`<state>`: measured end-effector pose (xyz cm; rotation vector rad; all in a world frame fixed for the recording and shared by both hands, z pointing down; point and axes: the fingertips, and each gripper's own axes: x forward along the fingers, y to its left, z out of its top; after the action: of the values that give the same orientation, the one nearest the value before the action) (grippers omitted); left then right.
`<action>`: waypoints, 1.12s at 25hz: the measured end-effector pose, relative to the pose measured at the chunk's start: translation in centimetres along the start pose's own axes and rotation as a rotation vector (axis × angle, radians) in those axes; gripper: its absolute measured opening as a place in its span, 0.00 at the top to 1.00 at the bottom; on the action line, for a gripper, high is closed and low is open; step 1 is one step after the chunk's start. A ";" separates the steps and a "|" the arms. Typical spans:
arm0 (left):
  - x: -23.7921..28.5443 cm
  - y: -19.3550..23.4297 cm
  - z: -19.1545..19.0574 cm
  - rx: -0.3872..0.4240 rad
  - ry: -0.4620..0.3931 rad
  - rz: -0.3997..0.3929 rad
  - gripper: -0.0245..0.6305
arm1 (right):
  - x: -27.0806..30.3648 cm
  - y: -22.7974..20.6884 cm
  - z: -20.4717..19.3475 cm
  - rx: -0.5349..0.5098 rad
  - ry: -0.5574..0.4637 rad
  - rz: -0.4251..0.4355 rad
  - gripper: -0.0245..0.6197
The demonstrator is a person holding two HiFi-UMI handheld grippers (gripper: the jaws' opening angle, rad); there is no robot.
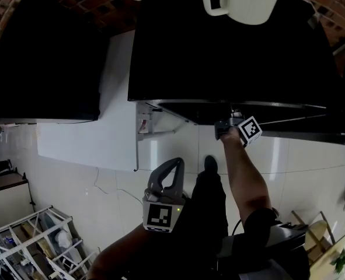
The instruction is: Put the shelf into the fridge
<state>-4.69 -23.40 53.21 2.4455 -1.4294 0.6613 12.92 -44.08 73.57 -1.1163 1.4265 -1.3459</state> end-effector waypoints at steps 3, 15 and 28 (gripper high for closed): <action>-0.2 -0.7 1.0 -0.010 -0.020 -0.019 0.97 | -0.8 -0.2 -0.3 -0.012 0.008 -0.016 0.73; -2.2 -2.3 2.1 -0.006 -0.054 -0.069 0.97 | -5.9 0.9 -3.4 -0.032 0.086 -0.052 0.73; -8.0 -3.4 1.5 0.010 -0.114 -0.117 0.97 | -13.6 5.3 -5.6 -0.105 0.103 -0.047 0.73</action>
<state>-4.72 -16.27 48.03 2.5883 -1.3119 0.5130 10.38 -29.46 68.72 -1.1695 1.5698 -1.3924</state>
